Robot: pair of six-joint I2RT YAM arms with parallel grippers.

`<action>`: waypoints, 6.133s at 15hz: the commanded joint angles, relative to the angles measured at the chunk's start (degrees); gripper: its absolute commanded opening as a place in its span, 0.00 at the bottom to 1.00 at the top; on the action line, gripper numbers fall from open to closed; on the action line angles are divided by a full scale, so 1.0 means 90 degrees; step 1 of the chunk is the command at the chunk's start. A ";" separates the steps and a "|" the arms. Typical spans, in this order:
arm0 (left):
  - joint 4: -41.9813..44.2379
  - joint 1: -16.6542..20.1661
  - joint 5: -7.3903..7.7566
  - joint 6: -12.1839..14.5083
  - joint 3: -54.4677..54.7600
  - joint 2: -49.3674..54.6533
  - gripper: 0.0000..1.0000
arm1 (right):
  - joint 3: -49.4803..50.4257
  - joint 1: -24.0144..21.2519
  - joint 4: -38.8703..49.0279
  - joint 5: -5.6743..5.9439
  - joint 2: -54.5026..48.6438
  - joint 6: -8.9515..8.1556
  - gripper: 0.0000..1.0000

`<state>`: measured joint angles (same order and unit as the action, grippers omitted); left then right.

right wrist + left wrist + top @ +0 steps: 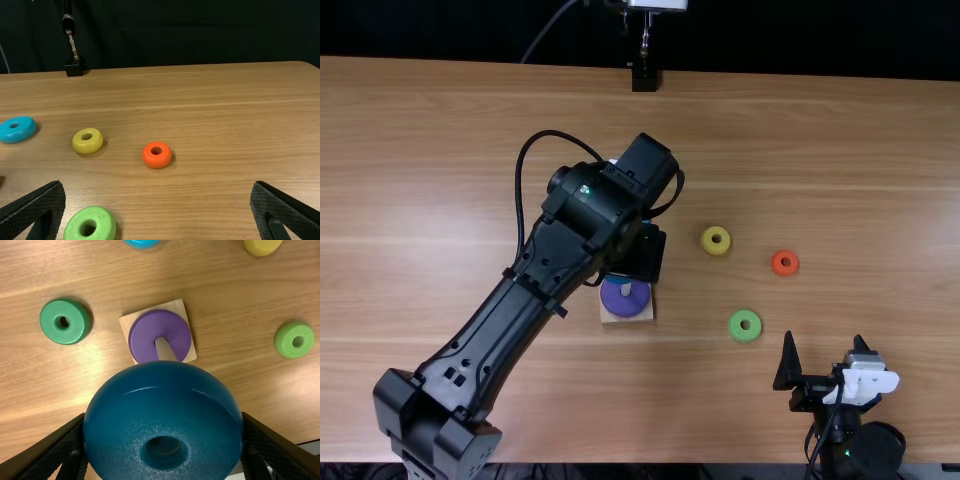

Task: Build the Hanoi tower: stack the rings onto the peg from bottom to top in this color order: purple, dark blue, light blue, dark green, light green, yellow, orange.

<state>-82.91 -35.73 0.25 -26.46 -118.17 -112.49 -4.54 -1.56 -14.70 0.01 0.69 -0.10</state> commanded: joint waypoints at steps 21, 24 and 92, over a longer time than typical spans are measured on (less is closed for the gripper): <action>-0.0057 0.0132 0.0277 -0.0060 -0.0493 -0.0343 1.00 | 0.0406 -0.0061 -0.0436 0.0057 -0.0076 -0.0013 1.00; -0.0057 0.0180 0.0277 -0.0060 -0.0727 -0.0382 1.00 | 0.0406 -0.0061 -0.0436 0.0057 -0.0076 -0.0013 1.00; 0.0635 0.0884 -0.0251 0.1733 -0.3686 -0.4191 0.00 | 0.0406 -0.0061 -0.0436 0.0057 -0.0076 -0.0013 1.00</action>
<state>-77.28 -28.42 -2.15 -10.76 -150.17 -154.39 -4.54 -1.56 -14.66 0.01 0.71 -0.12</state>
